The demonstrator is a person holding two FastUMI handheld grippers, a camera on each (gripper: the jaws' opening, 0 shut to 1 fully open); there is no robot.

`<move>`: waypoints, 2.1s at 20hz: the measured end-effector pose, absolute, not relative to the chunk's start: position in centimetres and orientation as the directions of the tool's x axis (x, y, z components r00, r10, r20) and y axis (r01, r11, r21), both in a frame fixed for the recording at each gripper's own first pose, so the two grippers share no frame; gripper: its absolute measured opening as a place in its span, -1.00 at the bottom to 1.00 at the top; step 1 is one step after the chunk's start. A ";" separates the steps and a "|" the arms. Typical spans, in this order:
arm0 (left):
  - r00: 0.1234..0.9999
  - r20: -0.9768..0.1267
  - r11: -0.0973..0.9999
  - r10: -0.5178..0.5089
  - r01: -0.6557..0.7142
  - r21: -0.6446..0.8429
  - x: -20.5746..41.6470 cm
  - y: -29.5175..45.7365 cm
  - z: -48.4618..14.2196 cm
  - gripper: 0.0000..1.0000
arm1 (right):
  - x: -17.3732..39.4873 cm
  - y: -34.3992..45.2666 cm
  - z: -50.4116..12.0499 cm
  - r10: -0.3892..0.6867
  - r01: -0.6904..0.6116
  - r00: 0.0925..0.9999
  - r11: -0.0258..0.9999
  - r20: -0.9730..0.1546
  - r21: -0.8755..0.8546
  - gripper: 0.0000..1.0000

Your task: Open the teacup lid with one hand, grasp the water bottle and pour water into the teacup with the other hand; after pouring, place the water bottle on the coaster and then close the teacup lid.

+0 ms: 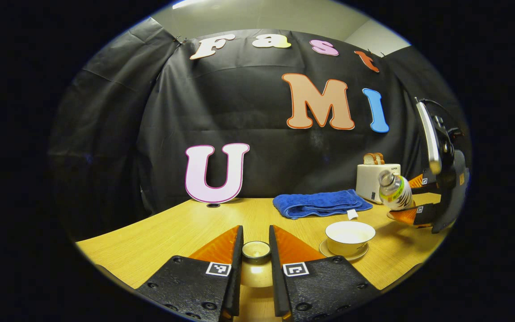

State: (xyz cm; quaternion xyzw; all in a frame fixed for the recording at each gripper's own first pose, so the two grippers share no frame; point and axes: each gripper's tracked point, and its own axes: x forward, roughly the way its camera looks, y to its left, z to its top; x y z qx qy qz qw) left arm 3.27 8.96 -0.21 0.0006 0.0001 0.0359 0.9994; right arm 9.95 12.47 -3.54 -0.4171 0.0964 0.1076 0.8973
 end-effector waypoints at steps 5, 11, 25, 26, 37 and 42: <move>0.997 0.000 0.997 0.072 -0.072 0.001 3.2 8.9 -0.2 -0.46 | 10.9 9.4 -1.4 0.136 -0.237 0.960 0.859 -0.244 -0.453 0.19; 0.997 0.000 0.997 0.072 -0.072 0.001 3.2 8.9 -0.3 -0.46 | 13.0 3.4 -2.0 0.099 -0.124 0.966 0.988 -0.237 -0.091 0.19; 0.997 0.000 0.997 0.072 -0.072 0.002 3.3 9.0 -0.3 -0.46 | 15.7 -1.6 -3.4 0.054 -0.052 0.981 0.999 -0.186 0.016 0.20; 0.997 0.001 0.997 0.072 -0.072 0.002 3.3 9.0 -0.2 -0.46 | 15.7 -1.5 -3.5 0.061 -0.058 0.980 0.998 -0.187 0.021 0.24; 0.997 0.001 0.997 0.071 -0.071 0.001 3.3 8.9 -0.3 -0.46 | 16.0 -1.0 -4.3 0.089 -0.091 0.980 0.996 -0.178 -0.003 0.63; 0.998 0.001 0.998 0.070 -0.070 0.001 3.3 8.9 -0.2 -0.46 | 15.3 -1.1 -4.2 0.089 -0.090 0.981 0.996 -0.171 0.006 0.92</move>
